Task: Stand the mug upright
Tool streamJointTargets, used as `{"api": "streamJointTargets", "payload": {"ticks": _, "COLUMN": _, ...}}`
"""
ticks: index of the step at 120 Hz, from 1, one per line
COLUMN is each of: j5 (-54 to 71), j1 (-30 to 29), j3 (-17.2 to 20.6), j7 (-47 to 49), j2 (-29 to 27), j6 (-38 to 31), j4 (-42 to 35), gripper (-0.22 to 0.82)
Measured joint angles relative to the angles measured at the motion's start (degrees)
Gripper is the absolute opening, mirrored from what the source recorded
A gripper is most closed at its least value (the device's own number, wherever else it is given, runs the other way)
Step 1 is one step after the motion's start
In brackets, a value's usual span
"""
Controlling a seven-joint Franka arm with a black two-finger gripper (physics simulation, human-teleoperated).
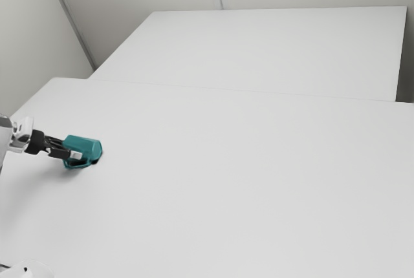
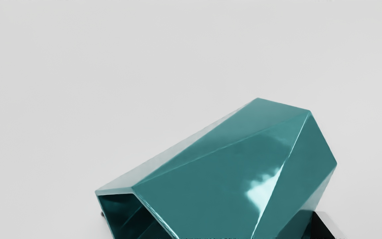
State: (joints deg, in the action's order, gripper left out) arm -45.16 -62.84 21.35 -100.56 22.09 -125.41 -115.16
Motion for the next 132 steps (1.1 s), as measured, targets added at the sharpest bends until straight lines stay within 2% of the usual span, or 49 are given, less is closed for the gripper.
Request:
{"api": "streamJointTargets", "payload": {"ticks": 21, "j5": 0.11, "j1": 0.07, "j3": 0.63, "j7": 0.15, "j2": -0.95, "j6": -0.40, "j4": 0.25, "gripper": 0.01}}
{"api": "streamJointTargets", "payload": {"ticks": 33, "j5": 0.27, "j1": 0.30, "j3": 0.84, "j7": 0.42, "j2": -2.36, "j6": -0.58, "j4": 0.31, "gripper": -0.07}}
{"api": "streamJointTargets", "payload": {"ticks": 53, "j5": 0.38, "j1": 0.79, "j3": 0.88, "j7": 1.10, "j2": -3.61, "j6": -0.87, "j4": 0.20, "gripper": -0.14}}
{"api": "streamJointTargets", "payload": {"ticks": 96, "j5": 0.43, "j1": 4.07, "j3": 0.70, "j7": 2.96, "j2": -8.28, "j6": -1.50, "j4": -0.29, "gripper": -0.18}}
{"api": "streamJointTargets", "payload": {"ticks": 108, "j5": 2.38, "j1": 10.29, "j3": -2.02, "j7": 5.08, "j2": -12.71, "j6": -1.46, "j4": -1.97, "gripper": -0.18}}
{"api": "streamJointTargets", "payload": {"ticks": 118, "j5": 8.61, "j1": 20.32, "j3": -7.32, "j7": 9.07, "j2": -16.66, "j6": -1.15, "j4": -3.04, "gripper": -0.18}}
{"api": "streamJointTargets", "payload": {"ticks": 132, "j5": 16.03, "j1": 34.55, "j3": -15.43, "j7": 15.70, "j2": -18.62, "j6": -0.87, "j4": -3.87, "gripper": -0.18}}
